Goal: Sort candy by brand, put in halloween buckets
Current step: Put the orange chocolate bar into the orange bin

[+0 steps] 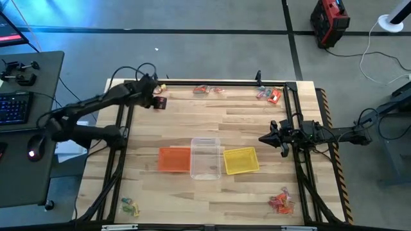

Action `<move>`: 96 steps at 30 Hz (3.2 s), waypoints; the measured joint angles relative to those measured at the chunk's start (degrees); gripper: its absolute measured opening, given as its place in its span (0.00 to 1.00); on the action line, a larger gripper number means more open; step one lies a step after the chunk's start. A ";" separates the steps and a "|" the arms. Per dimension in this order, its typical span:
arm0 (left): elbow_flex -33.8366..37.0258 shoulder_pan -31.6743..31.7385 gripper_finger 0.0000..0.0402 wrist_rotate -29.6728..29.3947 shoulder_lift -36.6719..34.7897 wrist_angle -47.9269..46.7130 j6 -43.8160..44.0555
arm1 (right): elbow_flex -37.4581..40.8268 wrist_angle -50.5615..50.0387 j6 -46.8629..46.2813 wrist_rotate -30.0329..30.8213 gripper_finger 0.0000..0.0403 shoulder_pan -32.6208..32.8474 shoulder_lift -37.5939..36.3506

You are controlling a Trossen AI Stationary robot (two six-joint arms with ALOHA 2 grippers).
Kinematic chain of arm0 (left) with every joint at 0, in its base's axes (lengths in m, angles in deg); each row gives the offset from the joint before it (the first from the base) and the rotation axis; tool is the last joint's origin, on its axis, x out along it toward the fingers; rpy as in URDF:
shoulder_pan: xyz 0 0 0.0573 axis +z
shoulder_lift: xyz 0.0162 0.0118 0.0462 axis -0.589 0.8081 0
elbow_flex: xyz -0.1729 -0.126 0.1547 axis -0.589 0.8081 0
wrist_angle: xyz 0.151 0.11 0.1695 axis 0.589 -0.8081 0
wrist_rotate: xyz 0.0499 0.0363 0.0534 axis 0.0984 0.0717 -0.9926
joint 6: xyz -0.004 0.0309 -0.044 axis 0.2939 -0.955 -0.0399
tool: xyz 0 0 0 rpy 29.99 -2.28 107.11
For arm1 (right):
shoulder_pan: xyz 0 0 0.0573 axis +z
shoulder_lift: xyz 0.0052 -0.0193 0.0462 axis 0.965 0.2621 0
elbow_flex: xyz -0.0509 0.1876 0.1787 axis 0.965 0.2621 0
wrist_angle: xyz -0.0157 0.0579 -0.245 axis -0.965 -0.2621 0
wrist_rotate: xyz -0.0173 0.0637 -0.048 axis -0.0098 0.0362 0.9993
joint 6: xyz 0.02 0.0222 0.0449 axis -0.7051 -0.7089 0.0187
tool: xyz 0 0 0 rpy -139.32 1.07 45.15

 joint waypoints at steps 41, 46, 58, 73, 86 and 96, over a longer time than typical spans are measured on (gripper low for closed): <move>4.59 7.76 0.03 0.54 16.04 11.11 -11.94 | 0.00 0.00 0.00 0.00 0.00 0.02 0.01; 4.59 7.76 0.01 6.27 11.80 6.69 -11.50 | 0.00 0.00 0.00 0.00 0.00 0.01 0.00; 4.59 -11.86 0.00 32.21 -10.57 7.02 -7.57 | -0.01 0.00 0.00 0.01 0.00 0.02 0.00; 4.59 -55.52 0.00 13.33 -7.73 7.47 0.70 | 0.00 0.00 -0.02 0.00 0.00 0.01 0.00; 4.59 -55.89 0.09 15.92 1.41 9.16 -1.60 | 0.00 0.02 -0.02 -0.01 0.00 0.00 0.02; -1.07 -47.40 0.40 20.00 0.31 8.92 -1.14 | -0.02 0.00 0.00 0.01 0.00 0.00 0.02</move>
